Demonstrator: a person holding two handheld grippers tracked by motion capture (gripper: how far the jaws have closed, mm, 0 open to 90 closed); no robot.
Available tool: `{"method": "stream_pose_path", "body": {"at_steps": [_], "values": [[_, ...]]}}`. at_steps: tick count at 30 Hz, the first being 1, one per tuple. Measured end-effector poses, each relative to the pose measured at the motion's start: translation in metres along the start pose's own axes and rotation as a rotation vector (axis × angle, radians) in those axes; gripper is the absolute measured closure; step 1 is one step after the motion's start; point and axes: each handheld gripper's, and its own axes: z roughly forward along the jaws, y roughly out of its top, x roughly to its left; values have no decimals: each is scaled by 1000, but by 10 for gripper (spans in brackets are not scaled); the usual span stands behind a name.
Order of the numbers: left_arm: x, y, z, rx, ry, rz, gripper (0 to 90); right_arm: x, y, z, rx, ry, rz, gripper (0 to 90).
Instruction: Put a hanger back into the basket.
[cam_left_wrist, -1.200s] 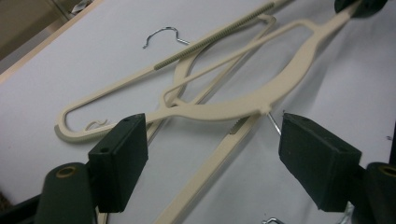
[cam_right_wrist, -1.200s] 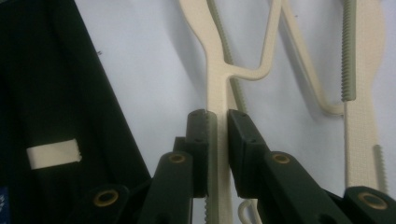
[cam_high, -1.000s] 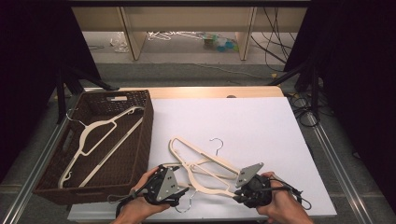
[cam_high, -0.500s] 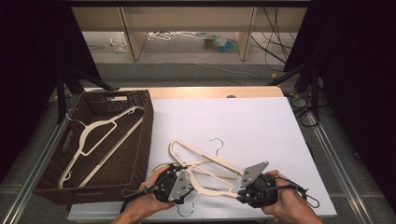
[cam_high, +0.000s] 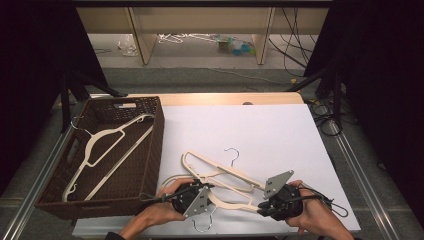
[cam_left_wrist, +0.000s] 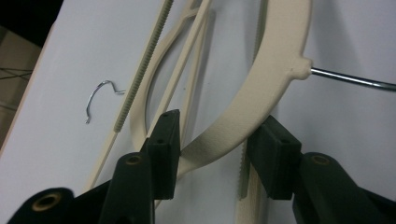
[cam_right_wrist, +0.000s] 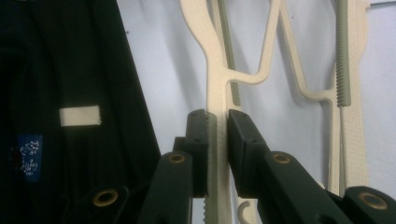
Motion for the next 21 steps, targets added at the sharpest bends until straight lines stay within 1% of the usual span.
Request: {"method": "stream_pose_path", "body": {"at_steps": [2,3,4,5,7,8,9,10,11,12,13,14,15,16,17,18,19,20,21], "values": [[1,3,0,-6,-9,42,590,-3,-3,0,1,7,1,791],[1,3,0,-6,-9,42,610,-3,-3,0,1,7,1,791],[2,5,-1,-2,-16,63,610,-5,-4,-1,-3,12,2,791],[3,8,-1,-7,-21,78,648,-8,-7,-1,-11,27,6,790],[6,12,-4,-22,-20,90,666,-10,-9,-1,-14,29,9,790],[9,17,-6,-21,-22,115,700,-13,-12,0,-14,44,13,791],[10,19,-7,-24,-24,126,716,-15,-13,0,-19,48,15,792],[10,19,-7,-24,-24,126,731,-17,-15,1,-22,55,15,794],[13,24,-8,-42,-15,133,747,-18,-17,1,-21,60,22,794],[13,24,-8,-42,-15,133,760,-18,-17,1,-21,60,22,794],[16,27,-10,-41,-10,152,772,-21,-20,0,-32,59,36,791],[17,29,-10,-42,-5,157,781,-23,-21,-2,-38,54,42,787],[19,31,-12,-30,-6,178,792,-24,-22,-5,-45,44,53,784],[20,32,-11,-54,2,158,801,-25,-23,-6,-47,39,51,780],[21,34,-12,-58,10,153,810,-25,-23,-8,-54,24,55,767],[21,34,-12,-58,10,153,819,-25,-23,-8,-54,24,55,767],[23,37,-13,-56,13,152,819,-25,-23,-10,-61,8,65,730],[25,38,-15,-58,18,147,830,-26,-22,-12,-87,-26,59,674],[30,41,-18,-69,30,117,841,-27,-20,-17,-141,-78,77,590]]}}
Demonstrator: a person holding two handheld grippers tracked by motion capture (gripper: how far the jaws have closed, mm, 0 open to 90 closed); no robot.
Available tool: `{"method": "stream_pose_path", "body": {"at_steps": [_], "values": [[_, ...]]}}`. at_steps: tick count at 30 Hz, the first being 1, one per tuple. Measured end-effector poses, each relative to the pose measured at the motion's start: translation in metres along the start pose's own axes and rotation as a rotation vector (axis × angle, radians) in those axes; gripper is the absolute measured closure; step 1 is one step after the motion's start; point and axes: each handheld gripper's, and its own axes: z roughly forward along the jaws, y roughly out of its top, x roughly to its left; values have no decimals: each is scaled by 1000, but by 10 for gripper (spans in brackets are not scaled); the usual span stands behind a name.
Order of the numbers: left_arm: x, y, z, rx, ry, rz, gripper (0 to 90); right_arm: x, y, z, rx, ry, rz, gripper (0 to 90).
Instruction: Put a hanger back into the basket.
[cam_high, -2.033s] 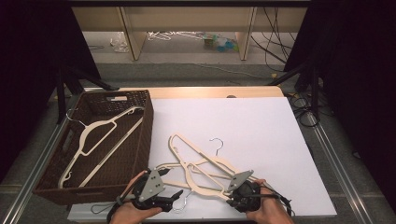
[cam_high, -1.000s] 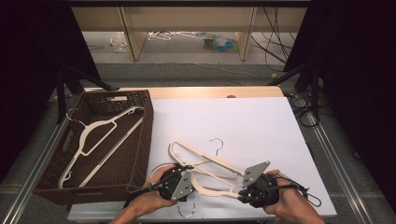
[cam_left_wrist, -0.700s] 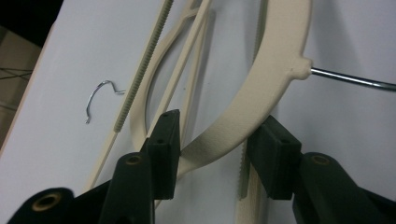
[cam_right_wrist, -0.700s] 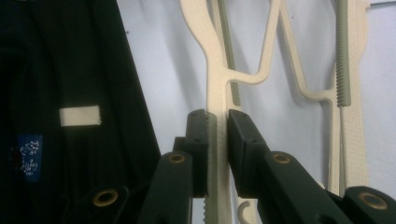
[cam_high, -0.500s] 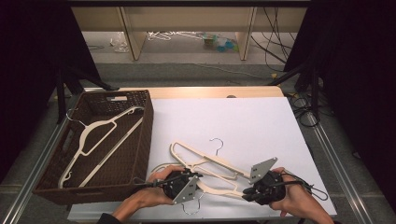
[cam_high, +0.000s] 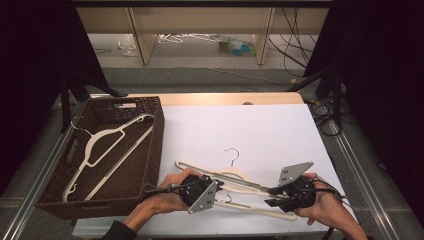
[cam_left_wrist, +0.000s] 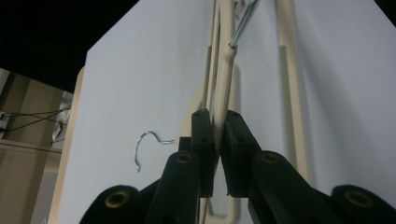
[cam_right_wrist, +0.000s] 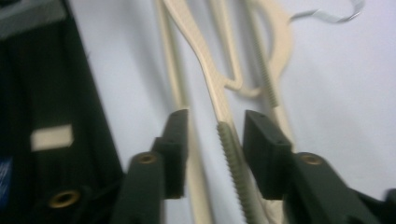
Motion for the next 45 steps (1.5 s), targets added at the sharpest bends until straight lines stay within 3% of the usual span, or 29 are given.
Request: {"method": "stream_pose_path", "body": {"at_steps": [1,2,3,7,8,12,14,15,16,18,19,20,22,24,25,26,27,28,29,33,34,37,39,42,43,45], "values": [[0,0,0,0,0,0,842,0,0,0,0,0,0,590],[5,0,-3,-7,6,-41,843,0,2,-4,-52,-21,18,518],[5,0,-3,-7,6,-41,845,0,2,-4,-52,-21,18,518],[14,3,-9,7,19,-92,854,-2,8,-15,-188,-118,65,406],[16,4,-11,3,29,-125,854,-2,8,-15,-188,-118,65,406],[26,8,-18,3,38,-211,856,0,15,-26,-300,-189,81,367],[28,10,-19,16,47,-228,859,0,17,-29,-329,-208,76,367],[31,10,-19,27,51,-253,859,1,19,-35,-394,-223,82,363],[31,10,-19,27,51,-253,859,2,20,-37,-409,-222,88,358],[34,8,-19,24,55,-299,859,4,21,-40,-408,-222,84,353],[34,8,-19,24,55,-299,860,4,21,-40,-408,-222,84,353],[38,9,-22,15,57,-338,860,6,22,-42,-415,-232,86,349],[40,10,-23,14,60,-340,860,7,22,-42,-418,-230,90,342],[48,13,-29,4,70,-379,860,11,23,-40,-416,-210,89,336],[48,13,-29,4,70,-379,860,11,23,-40,-416,-210,89,336],[54,15,-33,-16,62,-427,860,14,23,-37,-398,-198,86,334],[54,15,-33,-16,62,-427,860,14,23,-37,-398,-198,86,334],[59,16,-37,-48,62,-492,860,15,22,-34,-392,-183,88,334],[59,16,-37,-48,62,-492,860,15,22,-34,-392,-183,88,334],[72,18,-51,-78,43,-590,860,17,19,-28,-389,-170,80,331],[78,18,-57,-94,41,-651,860,18,18,-29,-370,-149,84,328],[82,18,-62,-110,35,-677,860,19,17,-27,-373,-156,80,323],[86,18,-69,-147,37,-746,860,20,13,-23,-363,-149,84,322],[89,20,-76,-152,39,-761,860,21,11,-20,-356,-141,88,318],[92,22,-84,-166,32,-791,860,21,7,-17,-340,-135,94,317],[94,23,-90,-173,30,-806,860,21,4,-15,-332,-135,100,315]]}}
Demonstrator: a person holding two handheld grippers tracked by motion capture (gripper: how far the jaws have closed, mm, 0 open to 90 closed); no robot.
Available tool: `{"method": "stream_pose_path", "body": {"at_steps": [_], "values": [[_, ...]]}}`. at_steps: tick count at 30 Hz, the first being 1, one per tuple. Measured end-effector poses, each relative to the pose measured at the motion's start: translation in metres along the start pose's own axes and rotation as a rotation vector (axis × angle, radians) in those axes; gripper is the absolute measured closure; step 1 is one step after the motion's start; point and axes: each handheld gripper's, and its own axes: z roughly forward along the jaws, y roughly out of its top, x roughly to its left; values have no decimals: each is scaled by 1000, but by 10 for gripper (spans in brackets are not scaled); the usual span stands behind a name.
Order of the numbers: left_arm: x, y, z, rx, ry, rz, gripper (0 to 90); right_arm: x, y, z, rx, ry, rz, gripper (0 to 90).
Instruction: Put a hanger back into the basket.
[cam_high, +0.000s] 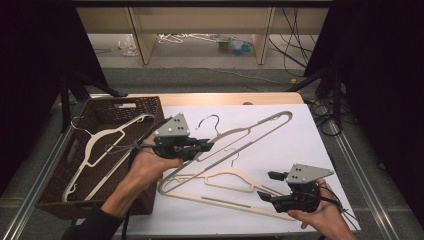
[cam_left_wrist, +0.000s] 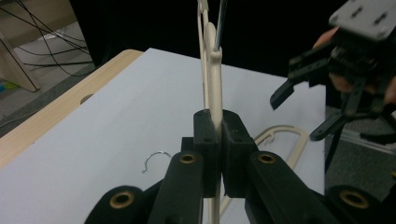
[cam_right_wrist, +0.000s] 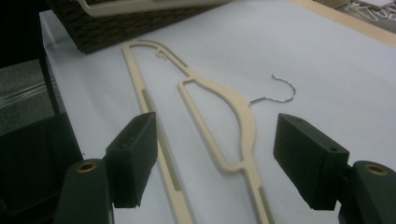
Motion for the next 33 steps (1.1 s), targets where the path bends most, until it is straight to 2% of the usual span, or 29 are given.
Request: {"method": "stream_pose_path", "body": {"at_steps": [4,5,8,11,13,14,15,17,18,19,20,23,24,25,28,29,33], "values": [[-1,13,-20,-12,-15,-25,860,0,-5,2,16,13,6,308],[-1,20,-30,-8,-15,-25,860,0,-6,2,20,17,17,306],[0,25,-39,-13,-11,-36,860,0,-8,3,23,15,16,304],[9,30,-63,-37,21,-57,860,2,-9,2,21,18,18,300],[12,30,-69,-49,33,-59,860,2,-9,2,22,18,21,300],[18,28,-81,-63,59,-68,860,2,-11,3,23,24,17,298],[18,28,-81,-63,59,-68,860,2,-11,3,23,24,17,298],[31,23,-101,-71,116,-97,860,2,-13,5,27,25,20,288],[31,23,-101,-71,116,-97,860,2,-13,5,27,25,20,288],[40,19,-113,-66,153,-106,860,2,-14,6,27,18,21,288],[40,19,-113,-66,153,-106,860,2,-14,6,27,18,21,288],[49,13,-127,-67,197,-129,860,2,-14,6,34,20,25,288],[56,8,-138,-64,225,-137,860,2,-14,6,32,19,26,288],[56,8,-138,-64,225,-137,860,1,-15,7,32,19,27,288],[67,-2,-150,-48,270,-147,860,1,-15,7,39,19,27,288],[71,-5,-153,-49,282,-136,860,0,-16,7,41,17,26,288],[78,-16,-160,-42,307,-145,860,0,-16,8,40,17,25,288]]}}
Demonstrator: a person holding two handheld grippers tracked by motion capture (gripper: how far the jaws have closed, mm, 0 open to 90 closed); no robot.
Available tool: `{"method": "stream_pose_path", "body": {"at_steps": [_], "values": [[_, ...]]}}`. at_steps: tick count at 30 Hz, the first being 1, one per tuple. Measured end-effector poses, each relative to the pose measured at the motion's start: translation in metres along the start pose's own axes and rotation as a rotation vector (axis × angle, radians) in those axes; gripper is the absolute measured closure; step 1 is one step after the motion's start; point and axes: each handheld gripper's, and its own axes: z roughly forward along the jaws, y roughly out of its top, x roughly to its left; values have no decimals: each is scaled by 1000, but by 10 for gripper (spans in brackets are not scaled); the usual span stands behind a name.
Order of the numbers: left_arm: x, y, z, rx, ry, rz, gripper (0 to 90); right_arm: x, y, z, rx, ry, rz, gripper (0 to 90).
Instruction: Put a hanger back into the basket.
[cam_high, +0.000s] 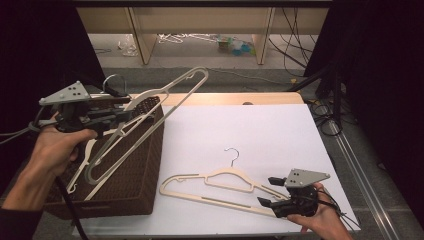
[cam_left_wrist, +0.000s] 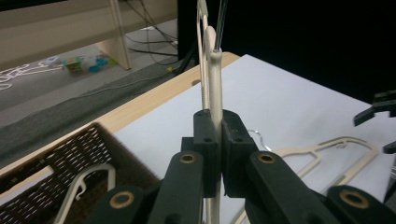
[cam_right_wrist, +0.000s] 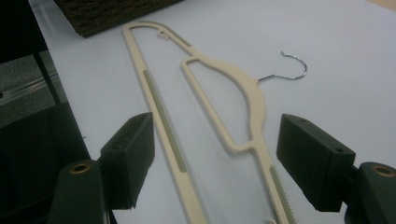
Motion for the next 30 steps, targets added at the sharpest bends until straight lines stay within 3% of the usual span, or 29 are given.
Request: {"method": "stream_pose_path", "body": {"at_steps": [5,8,18,25,30], "values": [[14,-15,-11,20,44,-2,860,-2,-1,0,6,-1,8,287],[27,-27,-19,22,80,25,860,-2,-2,1,4,-3,7,286],[57,-61,-28,50,135,5,860,-2,-2,1,10,-4,22,283],[67,-78,-29,86,160,0,860,-3,-3,2,13,-5,18,281],[71,-89,-29,102,166,-25,860,-4,-3,3,17,-3,18,280]]}}
